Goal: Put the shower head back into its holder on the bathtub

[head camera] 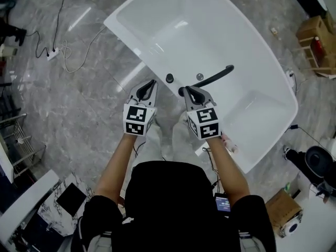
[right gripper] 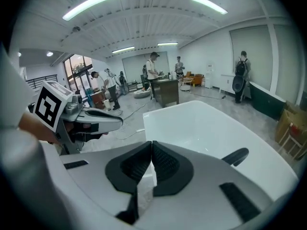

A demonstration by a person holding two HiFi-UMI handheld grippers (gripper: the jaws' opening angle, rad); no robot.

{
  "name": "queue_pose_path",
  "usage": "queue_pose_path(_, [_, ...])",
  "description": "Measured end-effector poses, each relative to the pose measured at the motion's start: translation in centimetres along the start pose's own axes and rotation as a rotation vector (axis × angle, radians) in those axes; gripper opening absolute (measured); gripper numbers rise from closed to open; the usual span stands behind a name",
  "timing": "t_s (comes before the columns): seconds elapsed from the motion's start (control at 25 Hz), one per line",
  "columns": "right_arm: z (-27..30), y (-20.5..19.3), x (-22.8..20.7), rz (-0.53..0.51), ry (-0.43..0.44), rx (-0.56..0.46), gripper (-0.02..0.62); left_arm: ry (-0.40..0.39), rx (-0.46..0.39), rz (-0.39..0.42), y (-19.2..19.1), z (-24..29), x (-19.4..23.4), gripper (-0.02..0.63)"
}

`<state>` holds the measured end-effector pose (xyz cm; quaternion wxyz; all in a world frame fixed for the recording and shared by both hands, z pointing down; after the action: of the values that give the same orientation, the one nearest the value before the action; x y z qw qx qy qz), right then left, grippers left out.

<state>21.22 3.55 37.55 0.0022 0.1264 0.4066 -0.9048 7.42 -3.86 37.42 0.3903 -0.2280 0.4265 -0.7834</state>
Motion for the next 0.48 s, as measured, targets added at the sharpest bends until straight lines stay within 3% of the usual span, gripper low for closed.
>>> queue_pose_path(0.08, [-1.1, 1.6, 0.6, -0.018, -0.003, -0.035, 0.023, 0.004, -0.015, 0.020, 1.7, -1.5, -0.1, 0.023])
queue_pose_path(0.48, [-5.9, 10.7, 3.4, -0.063, 0.025, -0.229, 0.023, 0.010, -0.132, -0.043, 10.1, -8.3, 0.1, 0.014])
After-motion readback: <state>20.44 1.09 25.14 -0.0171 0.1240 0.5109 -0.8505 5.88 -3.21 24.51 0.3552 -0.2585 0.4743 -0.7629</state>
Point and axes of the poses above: the fingertips, and each gripper's own axes: z forward along the fingers, x to its left, y out of its top, the point moved 4 cm from there along -z, backward along the fingers, and after that the axes turned 6 degrees about z, right-handed, at the moved point
